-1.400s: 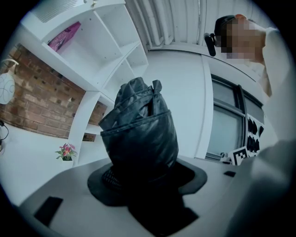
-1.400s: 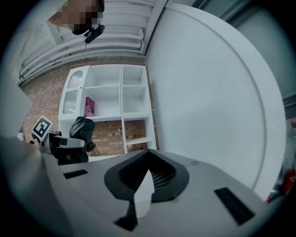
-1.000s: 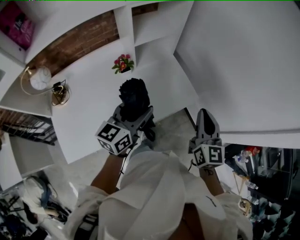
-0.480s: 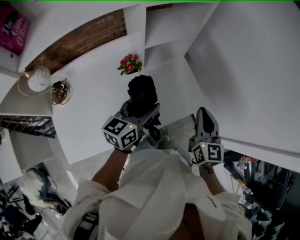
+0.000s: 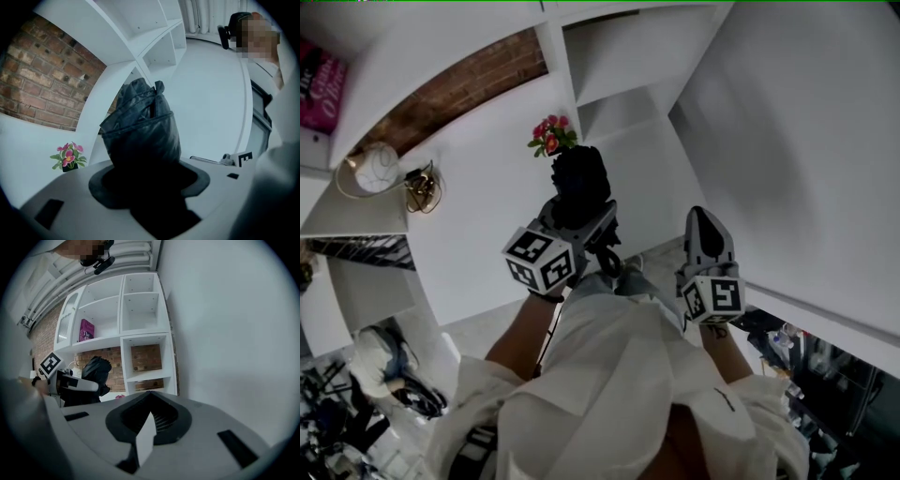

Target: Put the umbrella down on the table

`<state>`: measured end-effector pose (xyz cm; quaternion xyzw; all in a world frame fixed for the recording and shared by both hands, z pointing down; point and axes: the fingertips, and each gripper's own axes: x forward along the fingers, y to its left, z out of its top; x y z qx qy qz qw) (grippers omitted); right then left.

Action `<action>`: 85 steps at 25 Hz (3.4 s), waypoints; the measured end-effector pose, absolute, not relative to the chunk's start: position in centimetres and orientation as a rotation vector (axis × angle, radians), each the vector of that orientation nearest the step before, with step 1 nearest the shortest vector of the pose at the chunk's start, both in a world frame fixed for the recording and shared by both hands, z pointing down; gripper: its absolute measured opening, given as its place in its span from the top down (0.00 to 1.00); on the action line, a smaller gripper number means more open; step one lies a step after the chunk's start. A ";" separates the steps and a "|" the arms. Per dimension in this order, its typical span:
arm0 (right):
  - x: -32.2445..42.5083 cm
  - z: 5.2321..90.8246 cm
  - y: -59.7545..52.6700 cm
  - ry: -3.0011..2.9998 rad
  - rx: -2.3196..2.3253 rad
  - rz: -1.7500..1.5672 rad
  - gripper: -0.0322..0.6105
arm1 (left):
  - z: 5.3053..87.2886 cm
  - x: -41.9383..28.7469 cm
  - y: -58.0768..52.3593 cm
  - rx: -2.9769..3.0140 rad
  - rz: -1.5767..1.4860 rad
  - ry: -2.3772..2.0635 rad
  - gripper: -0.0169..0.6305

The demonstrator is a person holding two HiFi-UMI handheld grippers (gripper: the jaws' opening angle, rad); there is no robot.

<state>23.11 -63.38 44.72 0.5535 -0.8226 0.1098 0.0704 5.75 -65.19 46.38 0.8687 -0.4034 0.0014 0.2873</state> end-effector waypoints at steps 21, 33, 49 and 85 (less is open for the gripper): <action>24.1 50.9 -67.9 -2.439 1.553 0.467 0.92 | 57.5 9.4 -70.7 2.051 0.255 -1.003 0.55; 24.3 56.4 -70.9 -2.424 1.472 0.549 0.92 | 67.7 10.2 -73.9 1.845 0.514 -1.031 0.55; 24.1 59.9 -72.4 -2.421 1.427 0.629 0.92 | 75.6 9.1 -75.8 1.591 0.621 -1.156 0.52; 27.8 40.7 -70.1 -2.518 1.788 0.237 0.92 | 42.2 0.9 -73.4 2.315 -0.040 -1.640 0.88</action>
